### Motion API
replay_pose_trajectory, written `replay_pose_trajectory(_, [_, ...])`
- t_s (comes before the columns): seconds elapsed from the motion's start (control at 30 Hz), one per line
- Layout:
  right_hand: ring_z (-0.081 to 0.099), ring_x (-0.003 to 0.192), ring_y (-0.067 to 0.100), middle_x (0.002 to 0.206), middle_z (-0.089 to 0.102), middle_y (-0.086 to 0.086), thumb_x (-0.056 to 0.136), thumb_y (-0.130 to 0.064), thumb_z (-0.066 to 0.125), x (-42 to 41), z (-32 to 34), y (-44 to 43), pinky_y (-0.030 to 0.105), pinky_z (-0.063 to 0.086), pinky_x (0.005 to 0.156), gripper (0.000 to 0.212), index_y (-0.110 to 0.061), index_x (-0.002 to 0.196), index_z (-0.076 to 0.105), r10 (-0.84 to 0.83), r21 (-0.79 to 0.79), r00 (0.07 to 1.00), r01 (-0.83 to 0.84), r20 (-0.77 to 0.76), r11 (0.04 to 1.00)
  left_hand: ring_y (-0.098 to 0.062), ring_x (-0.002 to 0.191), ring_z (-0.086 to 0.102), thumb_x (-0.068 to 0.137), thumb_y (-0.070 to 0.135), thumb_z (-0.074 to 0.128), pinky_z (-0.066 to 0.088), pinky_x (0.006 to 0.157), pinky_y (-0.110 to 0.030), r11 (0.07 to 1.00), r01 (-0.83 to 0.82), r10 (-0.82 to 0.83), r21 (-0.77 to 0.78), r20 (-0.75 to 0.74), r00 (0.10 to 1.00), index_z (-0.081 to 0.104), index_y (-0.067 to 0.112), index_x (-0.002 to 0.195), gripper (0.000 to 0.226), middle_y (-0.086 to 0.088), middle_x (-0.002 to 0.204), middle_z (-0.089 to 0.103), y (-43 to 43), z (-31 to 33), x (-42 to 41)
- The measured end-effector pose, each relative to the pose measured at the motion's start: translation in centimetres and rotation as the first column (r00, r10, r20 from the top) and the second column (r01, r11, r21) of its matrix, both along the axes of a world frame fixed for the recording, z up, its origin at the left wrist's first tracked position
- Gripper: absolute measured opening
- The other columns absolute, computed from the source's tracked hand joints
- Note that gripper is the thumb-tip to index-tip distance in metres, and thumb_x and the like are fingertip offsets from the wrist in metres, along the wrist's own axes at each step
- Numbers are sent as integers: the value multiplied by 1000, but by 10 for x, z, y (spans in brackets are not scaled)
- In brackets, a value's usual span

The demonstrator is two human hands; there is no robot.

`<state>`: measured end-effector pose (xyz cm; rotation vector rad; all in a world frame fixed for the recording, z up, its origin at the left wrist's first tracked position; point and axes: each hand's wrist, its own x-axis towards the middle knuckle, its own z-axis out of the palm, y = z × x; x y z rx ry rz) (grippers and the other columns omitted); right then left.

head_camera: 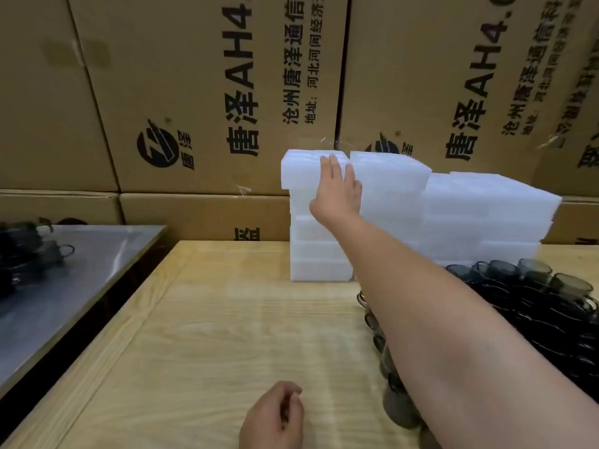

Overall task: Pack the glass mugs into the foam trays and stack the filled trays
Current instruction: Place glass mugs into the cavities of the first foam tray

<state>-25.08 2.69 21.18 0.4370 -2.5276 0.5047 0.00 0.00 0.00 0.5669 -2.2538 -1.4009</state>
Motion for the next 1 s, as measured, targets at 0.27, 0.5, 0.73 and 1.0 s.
replay_pose_trajectory(0.27, [35, 119, 32, 137, 32, 8, 81, 0, 53, -34, 20, -10, 33, 35, 76, 60, -15, 135, 31, -71, 93, 996, 66, 60, 994, -10, 49, 57, 70, 5, 74, 45, 50, -16, 996, -50, 41, -73, -123, 992, 59, 51, 78, 49, 10, 49, 59, -3, -17, -12])
replay_pose_trajectory(0.5, [38, 113, 32, 135, 30, 13, 78, 3, 58, -10, 24, -11, 30, 38, 68, 57, -9, 129, 36, -111, 48, 993, 109, 33, 993, -7, 49, 56, 79, 24, 65, 45, 52, -16, 997, -33, 27, -74, -87, 996, 56, 57, 80, 34, 10, 54, 61, -3, -17, -10])
replay_pose_trajectory(0.73, [33, 115, 33, 130, 31, 8, 83, -2, 45, 130, -8, 16, 32, 33, 78, 39, -7, 122, 43, 142, -140, 963, -112, 229, 984, -15, 63, 64, 95, 11, 54, 50, 67, -34, 965, -62, 102, 256, -148, 984, 68, 23, 76, 27, 0, 64, 68, -8, -5, -3])
replay_pose_trajectory(1.0, [36, 107, 25, 123, 33, 1, 77, 6, 42, 267, -112, 109, 29, 32, 83, 45, -12, 118, 43, 363, 63, 869, -405, 337, 912, -12, 79, 65, 100, 45, 26, 44, 75, -35, 430, 33, 326, 902, -190, 926, 53, 19, 126, 45, -9, 137, 51, -75, -3, 41])
